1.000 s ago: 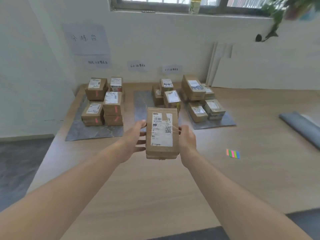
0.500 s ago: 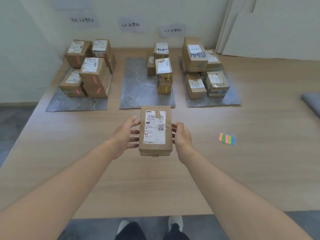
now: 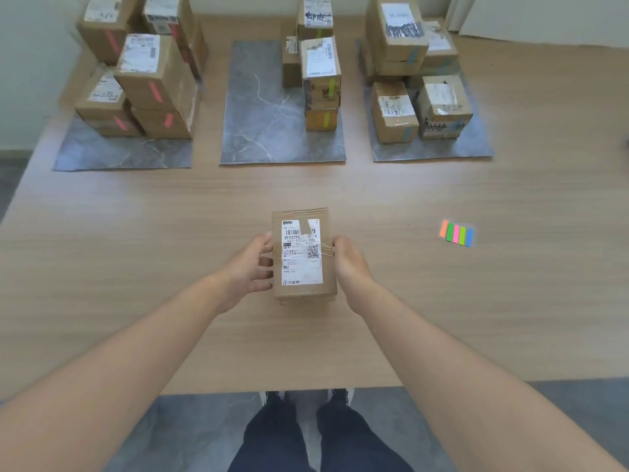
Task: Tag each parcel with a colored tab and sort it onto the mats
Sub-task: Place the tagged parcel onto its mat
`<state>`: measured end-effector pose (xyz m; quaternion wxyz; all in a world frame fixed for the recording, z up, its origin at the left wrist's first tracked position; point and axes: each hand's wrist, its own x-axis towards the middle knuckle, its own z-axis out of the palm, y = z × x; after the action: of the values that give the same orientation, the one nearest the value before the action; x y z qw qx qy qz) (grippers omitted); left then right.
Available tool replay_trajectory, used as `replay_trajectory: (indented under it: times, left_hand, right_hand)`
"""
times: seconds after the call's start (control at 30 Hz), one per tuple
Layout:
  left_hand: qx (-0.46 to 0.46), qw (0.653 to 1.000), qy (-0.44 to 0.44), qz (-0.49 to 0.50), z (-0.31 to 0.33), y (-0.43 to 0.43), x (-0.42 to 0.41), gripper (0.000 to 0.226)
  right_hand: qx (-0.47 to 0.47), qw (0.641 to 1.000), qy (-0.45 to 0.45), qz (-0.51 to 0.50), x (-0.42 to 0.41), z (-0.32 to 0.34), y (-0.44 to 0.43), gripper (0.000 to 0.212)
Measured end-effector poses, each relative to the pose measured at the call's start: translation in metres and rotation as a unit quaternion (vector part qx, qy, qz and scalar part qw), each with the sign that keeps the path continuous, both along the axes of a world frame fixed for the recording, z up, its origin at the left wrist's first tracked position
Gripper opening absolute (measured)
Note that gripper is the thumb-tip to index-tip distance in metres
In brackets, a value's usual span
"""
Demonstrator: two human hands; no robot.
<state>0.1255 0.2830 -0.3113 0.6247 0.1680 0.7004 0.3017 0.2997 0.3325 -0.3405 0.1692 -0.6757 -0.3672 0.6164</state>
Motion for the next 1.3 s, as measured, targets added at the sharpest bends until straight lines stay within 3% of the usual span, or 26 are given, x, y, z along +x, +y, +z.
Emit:
replay_trajectory:
  times: [0.23, 0.37, 0.53, 0.67, 0.9, 1.03, 1.13, 1.3]
  left_hand:
    - [-0.009, 0.999, 0.010, -0.040, -0.025, -0.003, -0.016, 0.045]
    - [-0.008, 0.998, 0.024, -0.063, -0.023, -0.002, -0.027, 0.047]
    - [0.073, 0.989, 0.099, -0.080, -0.009, 0.017, -0.024, 0.028]
    - [0.154, 0.967, 0.164, -0.124, 0.012, 0.037, -0.004, 0.061]
    - [0.180, 0.961, 0.118, -0.176, 0.020, 0.074, 0.074, 0.036]
    - [0.153, 0.967, 0.110, -0.173, 0.009, 0.095, 0.134, 0.040]
    - [0.136, 0.972, 0.116, -0.155, -0.003, 0.113, 0.179, 0.024]
    - [0.111, 0.978, 0.114, -0.133, -0.023, 0.139, 0.239, 0.026]
  right_hand:
    - [-0.004, 1.000, -0.025, -0.007, -0.003, -0.025, -0.008, 0.042]
    - [0.001, 0.999, -0.023, -0.030, -0.006, -0.028, -0.006, 0.031]
    - [0.030, 0.993, -0.032, -0.108, 0.007, -0.021, 0.000, 0.035]
    - [0.064, 0.986, -0.039, -0.149, 0.032, -0.012, 0.009, 0.041]
    - [0.106, 0.976, -0.029, -0.189, 0.102, -0.011, 0.035, 0.035]
    - [0.118, 0.976, -0.011, -0.181, 0.151, -0.025, 0.060, 0.022]
    - [0.116, 0.979, 0.000, -0.165, 0.188, -0.035, 0.078, 0.020]
    - [0.123, 0.983, -0.010, -0.137, 0.241, -0.051, 0.103, 0.010]
